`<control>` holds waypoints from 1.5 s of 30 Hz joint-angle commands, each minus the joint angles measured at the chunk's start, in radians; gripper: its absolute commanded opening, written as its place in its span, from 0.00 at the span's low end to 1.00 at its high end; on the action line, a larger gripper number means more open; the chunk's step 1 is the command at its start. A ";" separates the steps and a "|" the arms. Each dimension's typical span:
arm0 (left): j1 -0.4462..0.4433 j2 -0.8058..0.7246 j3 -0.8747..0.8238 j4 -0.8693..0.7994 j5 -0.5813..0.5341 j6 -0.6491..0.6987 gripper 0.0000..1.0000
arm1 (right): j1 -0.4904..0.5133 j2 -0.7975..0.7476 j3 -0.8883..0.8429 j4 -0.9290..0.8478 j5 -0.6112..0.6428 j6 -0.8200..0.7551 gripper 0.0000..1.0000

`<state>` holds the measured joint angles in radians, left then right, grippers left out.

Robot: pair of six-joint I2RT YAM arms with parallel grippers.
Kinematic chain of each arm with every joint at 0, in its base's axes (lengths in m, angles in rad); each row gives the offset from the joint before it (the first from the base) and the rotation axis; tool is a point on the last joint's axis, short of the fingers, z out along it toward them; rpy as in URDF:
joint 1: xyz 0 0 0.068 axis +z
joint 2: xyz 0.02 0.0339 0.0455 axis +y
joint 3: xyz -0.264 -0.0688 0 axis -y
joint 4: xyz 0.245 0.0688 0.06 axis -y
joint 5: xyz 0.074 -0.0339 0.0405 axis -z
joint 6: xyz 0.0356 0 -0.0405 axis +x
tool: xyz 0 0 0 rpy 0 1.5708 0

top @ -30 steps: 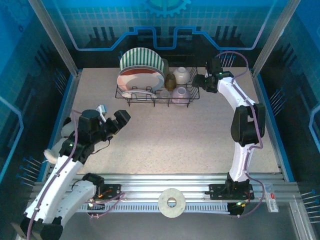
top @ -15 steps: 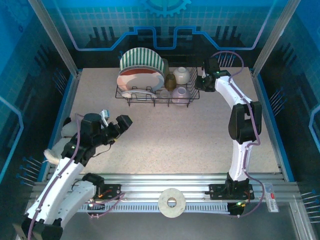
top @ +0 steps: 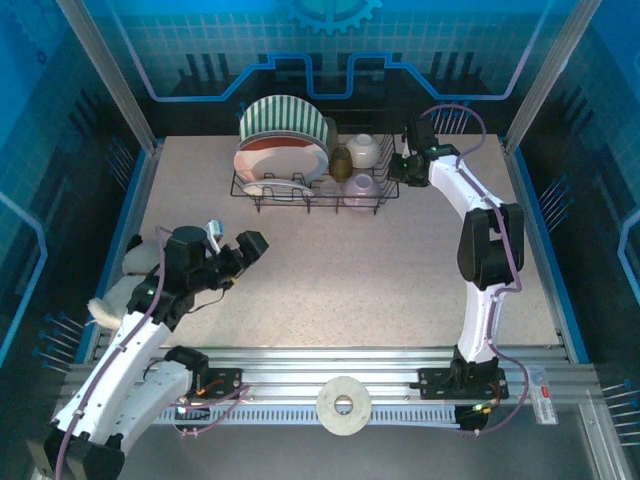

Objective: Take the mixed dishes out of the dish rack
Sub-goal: Rotate the dish rack at the center of the table.

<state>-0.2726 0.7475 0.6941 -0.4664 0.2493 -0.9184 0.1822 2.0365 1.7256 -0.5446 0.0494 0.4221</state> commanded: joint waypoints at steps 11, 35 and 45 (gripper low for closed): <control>-0.157 0.085 -0.015 0.056 -0.121 -0.086 0.99 | 0.081 -0.360 -0.471 0.065 0.039 0.329 0.00; -0.463 0.476 0.155 0.150 -0.379 -0.279 0.85 | 0.630 -0.703 -0.900 0.089 0.441 0.994 0.00; -0.473 0.505 0.175 0.061 -0.433 -0.360 0.76 | 0.781 -0.622 -0.879 0.151 0.446 1.023 0.11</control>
<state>-0.7364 1.2407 0.8356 -0.3496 -0.1444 -1.2362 0.9054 1.3537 0.8528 -0.3458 0.6006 1.4406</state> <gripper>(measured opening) 0.761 0.104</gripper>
